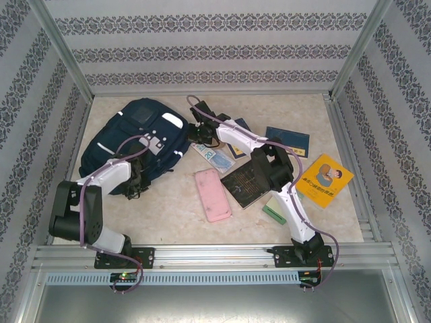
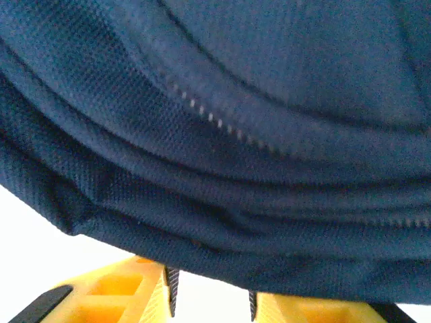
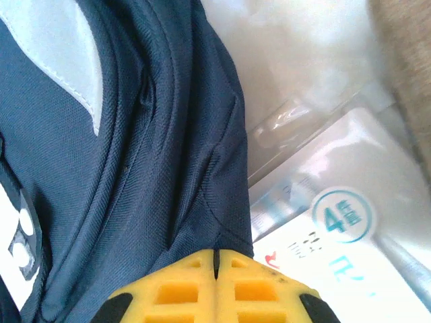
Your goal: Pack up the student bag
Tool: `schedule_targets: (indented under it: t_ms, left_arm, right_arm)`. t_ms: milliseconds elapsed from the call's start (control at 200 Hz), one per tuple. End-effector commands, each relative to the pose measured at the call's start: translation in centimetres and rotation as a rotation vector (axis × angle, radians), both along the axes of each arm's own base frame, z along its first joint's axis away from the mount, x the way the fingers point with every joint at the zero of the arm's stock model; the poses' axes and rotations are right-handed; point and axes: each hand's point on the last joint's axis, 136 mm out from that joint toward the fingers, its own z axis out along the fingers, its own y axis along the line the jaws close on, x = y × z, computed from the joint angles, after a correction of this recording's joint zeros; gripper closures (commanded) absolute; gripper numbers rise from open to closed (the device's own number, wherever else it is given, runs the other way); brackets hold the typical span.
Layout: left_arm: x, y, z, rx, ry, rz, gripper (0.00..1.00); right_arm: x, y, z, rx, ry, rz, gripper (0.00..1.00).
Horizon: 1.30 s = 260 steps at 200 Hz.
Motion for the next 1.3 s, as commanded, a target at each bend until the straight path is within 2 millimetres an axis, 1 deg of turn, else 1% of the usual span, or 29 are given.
schedule_targets:
  t_ms: [0,175,260,310,375,405,440,460,475,530,580,689,804,869,879,909,989,1064,1104,1144,1179,1209,1234,1254,1294]
  left_arm:
    - [2.3,1.7,0.9,0.067,-0.036,-0.012,0.65]
    - [4.0,2.5,1.9,0.093,-0.076,-0.017,0.66]
    - [4.5,2.9,2.0,0.1,-0.084,-0.018,0.66]
    - [4.7,3.0,1.9,0.102,-0.079,-0.015,0.66]
    - [4.9,3.1,1.9,0.103,-0.072,-0.014,0.66]
    - [5.1,3.1,2.0,0.099,-0.075,-0.013,0.66]
    - [5.1,2.9,1.9,0.09,-0.074,-0.013,0.65]
    - [5.0,2.8,1.8,0.085,-0.073,-0.011,0.65]
    - [5.0,2.8,1.8,0.08,-0.076,-0.011,0.65]
    - [4.8,2.6,1.7,0.067,-0.079,-0.008,0.65]
    - [4.6,2.4,1.7,0.059,-0.082,-0.008,0.65]
    - [4.0,2.2,1.6,0.049,-0.074,-0.016,0.64]
    - [3.5,2.3,1.7,0.047,-0.069,-0.018,0.64]
    - [3.2,2.3,1.8,0.046,-0.068,-0.019,0.64]
    - [3.1,2.3,1.7,0.047,-0.065,-0.019,0.64]
    - [3.0,2.3,1.8,0.049,-0.067,-0.018,0.64]
    - [2.8,2.2,1.8,0.044,-0.066,-0.02,0.63]
    - [2.6,2.2,1.8,0.044,-0.061,-0.022,0.63]
    - [2.5,2.3,1.8,0.05,-0.058,-0.023,0.63]
    - [2.3,2.4,1.7,0.057,-0.053,-0.022,0.63]
    - [2.2,2.6,1.7,0.064,-0.05,-0.023,0.63]
    - [2.2,2.7,1.5,0.069,-0.047,-0.025,0.63]
    - [2.2,2.7,1.5,0.073,-0.048,-0.028,0.63]
    - [2.2,2.8,1.4,0.076,-0.048,-0.03,0.63]
    - [2.3,2.8,1.0,0.082,-0.045,-0.035,0.63]
  right_arm:
    - [-1.0,0.6,2.6,0.035,-0.026,0.026,1.0]
    - [-1.3,0.5,9.0,0.082,-0.135,0.04,1.0]
    - [-1.8,-0.2,12.0,0.089,-0.188,0.027,1.0]
    - [-2.2,-0.8,12.9,0.091,-0.205,0.02,1.0]
    - [-2.8,-1.3,13.3,0.093,-0.205,0.018,1.0]
    - [-3.1,-1.3,12.9,0.096,-0.192,0.026,0.99]
    - [-3.4,-1.2,12.1,0.102,-0.165,0.036,0.75]
    - [-3.4,-1.2,11.5,0.104,-0.148,0.038,0.67]
    - [-3.6,-1.1,11.0,0.107,-0.132,0.039,0.63]
    - [-3.8,-0.7,9.2,0.117,-0.078,0.037,0.57]
    - [-3.9,-0.1,7.9,0.137,-0.043,0.033,0.49]
    - [-3.6,1.5,5.6,0.147,-0.014,0.029,0.4]
    - [-2.8,2.7,3.2,0.161,0.04,0.004,0.38]
    - [-2.2,3.2,2.4,0.165,0.045,-0.014,0.37]
    - [-2.1,3.4,2.5,0.169,0.043,-0.014,0.36]
    - [-1.9,3.5,2.0,0.167,0.049,-0.021,0.34]
    - [-1.2,4.1,0.7,0.178,0.074,-0.04,0.34]
    - [-0.6,4.6,0.0,0.201,0.081,-0.042,0.37]
    - [-0.3,4.9,-0.1,0.213,0.079,-0.042,0.43]
    - [0.0,5.1,-0.1,0.227,0.079,-0.037,0.56]
    - [0.2,5.1,0.1,0.236,0.077,-0.036,0.72]
    - [0.2,5.1,0.5,0.24,0.073,-0.03,0.86]
    - [0.2,5.1,1.1,0.243,0.06,-0.022,0.95]
    - [0.2,5.0,1.7,0.24,0.048,-0.016,1.0]
    - [0.1,4.8,3.0,0.235,0.02,-0.004,1.0]
